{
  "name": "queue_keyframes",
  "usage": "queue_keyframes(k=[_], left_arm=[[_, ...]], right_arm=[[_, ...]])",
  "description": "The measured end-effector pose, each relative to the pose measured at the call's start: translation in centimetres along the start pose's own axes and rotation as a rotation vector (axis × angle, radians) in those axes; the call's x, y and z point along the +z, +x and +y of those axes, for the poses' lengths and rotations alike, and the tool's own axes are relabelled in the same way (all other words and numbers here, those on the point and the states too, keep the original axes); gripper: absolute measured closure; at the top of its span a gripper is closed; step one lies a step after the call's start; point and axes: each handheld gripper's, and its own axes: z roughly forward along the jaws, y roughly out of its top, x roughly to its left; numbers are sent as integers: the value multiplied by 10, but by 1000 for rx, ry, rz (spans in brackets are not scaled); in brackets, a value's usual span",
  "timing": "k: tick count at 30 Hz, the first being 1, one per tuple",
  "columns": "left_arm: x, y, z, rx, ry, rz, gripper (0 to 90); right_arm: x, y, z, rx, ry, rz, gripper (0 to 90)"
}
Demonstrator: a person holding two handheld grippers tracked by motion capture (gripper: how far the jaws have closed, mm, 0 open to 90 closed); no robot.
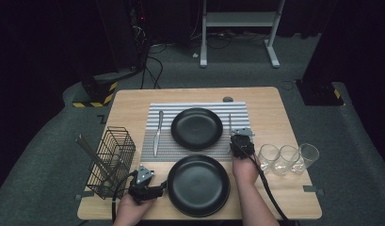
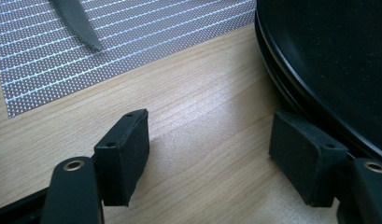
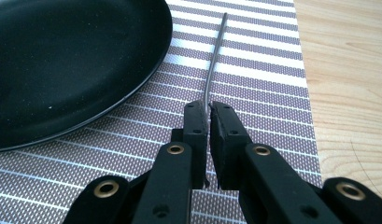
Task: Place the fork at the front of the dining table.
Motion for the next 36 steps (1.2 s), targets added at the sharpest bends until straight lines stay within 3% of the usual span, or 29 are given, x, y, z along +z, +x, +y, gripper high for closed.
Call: queue_keyframes(k=[20,36], left_arm=[[0,0,0,4,2,-3,290],[0,0,0,1,2,-3,291]], right_arm=[[5,-3,-5,1,27,-15,840],[7,0,-10,15,44,-44,702]])
